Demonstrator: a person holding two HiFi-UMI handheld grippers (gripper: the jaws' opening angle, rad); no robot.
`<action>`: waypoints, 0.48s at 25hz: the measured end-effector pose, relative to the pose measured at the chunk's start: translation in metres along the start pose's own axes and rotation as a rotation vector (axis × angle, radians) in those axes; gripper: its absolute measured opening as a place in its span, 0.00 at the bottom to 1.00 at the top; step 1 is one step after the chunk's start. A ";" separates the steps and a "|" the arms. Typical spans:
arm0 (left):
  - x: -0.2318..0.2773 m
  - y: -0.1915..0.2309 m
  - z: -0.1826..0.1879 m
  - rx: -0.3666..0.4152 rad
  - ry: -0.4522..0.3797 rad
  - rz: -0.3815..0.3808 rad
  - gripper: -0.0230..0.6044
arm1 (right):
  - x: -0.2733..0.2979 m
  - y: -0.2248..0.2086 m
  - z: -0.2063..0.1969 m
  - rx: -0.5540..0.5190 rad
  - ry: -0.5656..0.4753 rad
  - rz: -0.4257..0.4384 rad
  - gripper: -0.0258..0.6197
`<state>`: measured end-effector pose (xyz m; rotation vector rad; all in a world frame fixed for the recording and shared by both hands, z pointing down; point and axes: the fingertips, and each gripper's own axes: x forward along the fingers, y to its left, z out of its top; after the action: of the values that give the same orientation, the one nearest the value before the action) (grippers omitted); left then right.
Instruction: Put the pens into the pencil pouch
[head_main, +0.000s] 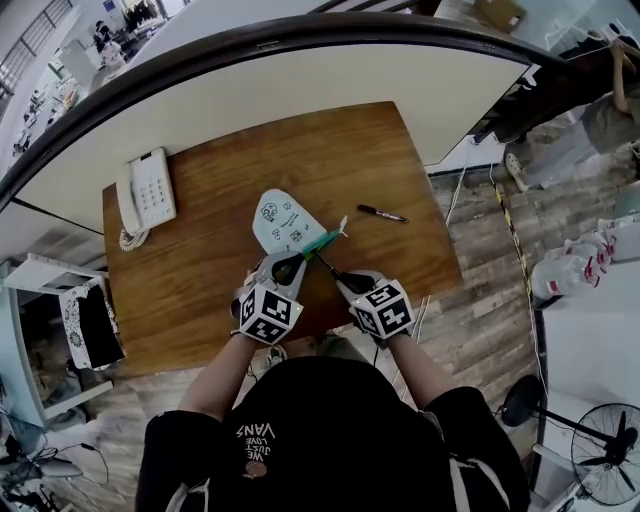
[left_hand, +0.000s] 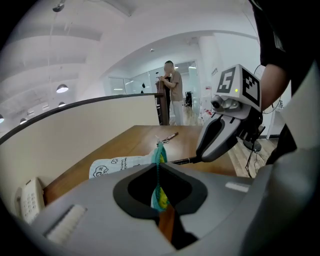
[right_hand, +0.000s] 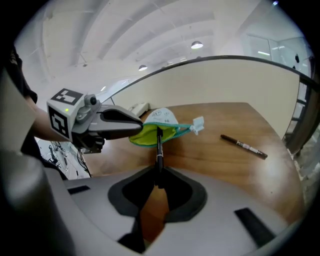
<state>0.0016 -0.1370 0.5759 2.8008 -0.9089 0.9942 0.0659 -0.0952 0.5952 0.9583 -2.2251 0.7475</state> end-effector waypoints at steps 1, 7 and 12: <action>-0.001 -0.004 0.000 -0.004 -0.005 -0.006 0.08 | 0.001 0.000 0.002 0.000 -0.001 -0.002 0.15; -0.003 -0.018 -0.001 -0.034 -0.014 -0.033 0.08 | 0.010 -0.007 0.017 0.037 -0.006 -0.014 0.15; -0.001 -0.027 0.002 -0.047 -0.023 -0.047 0.08 | 0.017 -0.016 0.035 0.104 -0.021 0.004 0.15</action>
<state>0.0164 -0.1144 0.5778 2.7864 -0.8528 0.9237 0.0579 -0.1356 0.5886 1.0161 -2.2254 0.8659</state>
